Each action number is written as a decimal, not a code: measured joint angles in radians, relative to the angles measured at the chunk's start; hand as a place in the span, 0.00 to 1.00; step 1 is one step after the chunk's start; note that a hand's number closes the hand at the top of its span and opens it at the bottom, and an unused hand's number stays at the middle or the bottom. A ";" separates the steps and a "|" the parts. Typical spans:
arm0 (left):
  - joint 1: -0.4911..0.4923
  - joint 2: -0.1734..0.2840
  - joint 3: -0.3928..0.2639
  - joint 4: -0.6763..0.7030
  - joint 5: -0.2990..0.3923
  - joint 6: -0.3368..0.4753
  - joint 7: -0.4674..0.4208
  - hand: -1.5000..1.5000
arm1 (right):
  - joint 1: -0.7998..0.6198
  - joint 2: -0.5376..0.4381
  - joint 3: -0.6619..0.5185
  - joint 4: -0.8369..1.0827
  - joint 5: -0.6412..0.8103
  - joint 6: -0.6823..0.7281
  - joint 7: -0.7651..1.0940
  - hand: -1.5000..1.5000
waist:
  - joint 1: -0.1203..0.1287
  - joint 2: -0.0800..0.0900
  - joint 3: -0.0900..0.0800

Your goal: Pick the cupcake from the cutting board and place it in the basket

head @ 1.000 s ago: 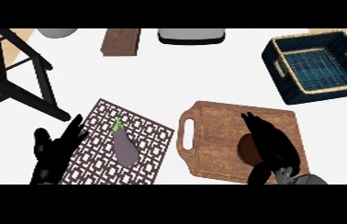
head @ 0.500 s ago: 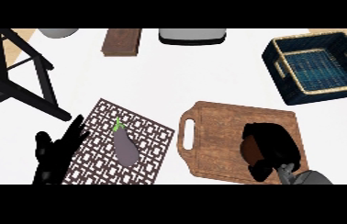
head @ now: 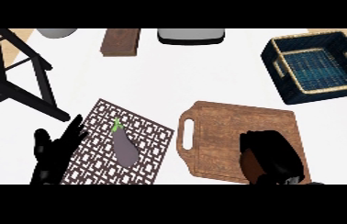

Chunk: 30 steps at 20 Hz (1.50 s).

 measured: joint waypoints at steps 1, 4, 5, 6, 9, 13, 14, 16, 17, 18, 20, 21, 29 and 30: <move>-0.002 0.001 0.003 0.004 -0.001 -0.004 0.000 0.50 | 0.005 -0.009 0.002 -0.016 0.008 0.003 -0.013 1.00 | 0.000 0.000 0.000; -0.001 0.000 0.011 0.012 -0.005 -0.013 -0.011 0.50 | 0.024 -0.029 -0.011 -0.083 0.029 -0.009 -0.034 1.00 | -0.002 0.000 0.001; -0.003 0.001 0.013 0.003 -0.005 -0.010 0.008 0.50 | 0.027 -0.038 -0.029 -0.112 0.026 -0.012 -0.039 1.00 | -0.003 0.000 0.000; 0.001 -0.002 0.013 0.003 -0.005 -0.011 0.004 0.50 | 0.034 -0.037 -0.046 -0.141 0.018 -0.023 -0.041 1.00 | -0.004 0.000 0.001; 0.014 -0.007 0.016 -0.001 -0.012 -0.001 -0.003 0.50 | 0.059 0.032 -0.114 -0.221 -0.080 -0.075 -0.043 1.00 | -0.015 -0.001 0.002; 0.027 -0.008 0.021 -0.015 -0.003 -0.005 -0.005 0.50 | 0.051 0.165 -0.224 -0.341 -0.236 -0.165 -0.020 1.00 | -0.020 -0.001 0.002; 0.028 -0.010 0.019 -0.017 -0.006 -0.003 -0.004 0.50 | 0.039 0.175 -0.267 -0.375 -0.271 -0.174 -0.014 1.00 | -0.021 -0.001 0.001; 0.030 -0.013 0.015 -0.019 -0.011 -0.003 -0.011 0.50 | 0.003 0.191 -0.348 -0.442 -0.341 -0.175 0.028 1.00 | -0.018 -0.001 0.000; 0.026 -0.011 0.018 -0.012 -0.010 -0.006 -0.011 0.50 | -0.010 0.191 -0.389 -0.477 -0.379 -0.168 0.054 1.00 | -0.019 -0.001 0.000; 0.022 -0.009 0.020 -0.010 -0.011 -0.005 -0.004 0.50 | -0.033 0.189 -0.437 -0.500 -0.418 -0.159 0.088 1.00 | -0.017 0.000 0.000; 0.013 -0.007 0.023 -0.005 -0.012 -0.007 0.006 0.50 | -0.094 0.170 -0.531 -0.533 -0.488 -0.140 0.161 1.00 | -0.014 0.000 0.000; 0.015 -0.009 0.021 -0.009 -0.012 -0.010 0.003 0.50 | -0.123 0.152 -0.579 -0.540 -0.518 -0.127 0.197 1.00 | -0.011 0.000 -0.001; 0.001 -0.019 0.018 -0.002 -0.027 -0.010 0.005 0.50 | -0.427 -0.039 -0.902 -0.368 -0.751 -0.053 0.380 1.00 | 0.003 0.001 -0.001; -0.001 -0.024 0.017 0.005 -0.030 -0.011 -0.004 0.50 | -0.466 -0.069 -0.926 -0.320 -0.767 -0.043 0.386 1.00 | 0.006 0.002 -0.001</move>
